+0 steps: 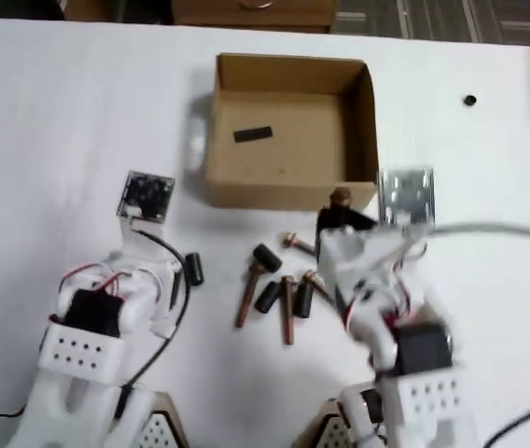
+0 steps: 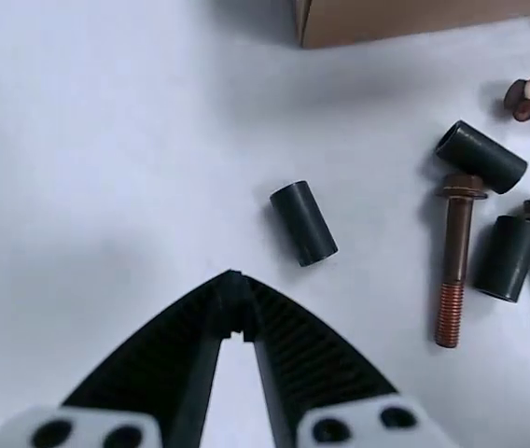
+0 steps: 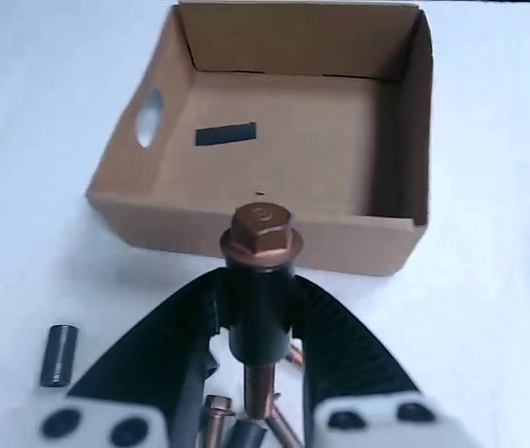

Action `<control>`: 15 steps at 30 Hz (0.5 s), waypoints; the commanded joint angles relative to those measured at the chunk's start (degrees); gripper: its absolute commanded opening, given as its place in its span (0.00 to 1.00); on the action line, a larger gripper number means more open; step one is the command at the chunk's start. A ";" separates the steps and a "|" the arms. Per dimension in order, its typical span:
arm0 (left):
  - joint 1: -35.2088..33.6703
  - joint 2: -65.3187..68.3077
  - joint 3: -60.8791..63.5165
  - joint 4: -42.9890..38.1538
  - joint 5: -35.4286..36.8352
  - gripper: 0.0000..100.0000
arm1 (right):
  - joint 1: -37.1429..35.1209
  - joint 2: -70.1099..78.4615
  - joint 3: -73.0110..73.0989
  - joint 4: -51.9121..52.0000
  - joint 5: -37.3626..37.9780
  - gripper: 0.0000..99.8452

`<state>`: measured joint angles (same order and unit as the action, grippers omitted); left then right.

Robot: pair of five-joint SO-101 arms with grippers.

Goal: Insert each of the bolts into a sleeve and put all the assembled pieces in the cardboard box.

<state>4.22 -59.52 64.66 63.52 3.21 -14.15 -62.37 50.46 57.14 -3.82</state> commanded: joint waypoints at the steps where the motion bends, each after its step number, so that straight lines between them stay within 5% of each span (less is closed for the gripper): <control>1: 0.62 -0.79 2.59 -4.66 -0.62 0.02 | 1.89 18.68 -18.55 2.51 3.69 0.02; 15: 0.62 -0.79 16.48 -19.34 -0.53 0.02 | 4.79 78.55 -79.47 19.74 8.70 0.02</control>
<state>4.22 -59.52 78.64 48.48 2.95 -9.67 7.69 -15.12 74.90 2.42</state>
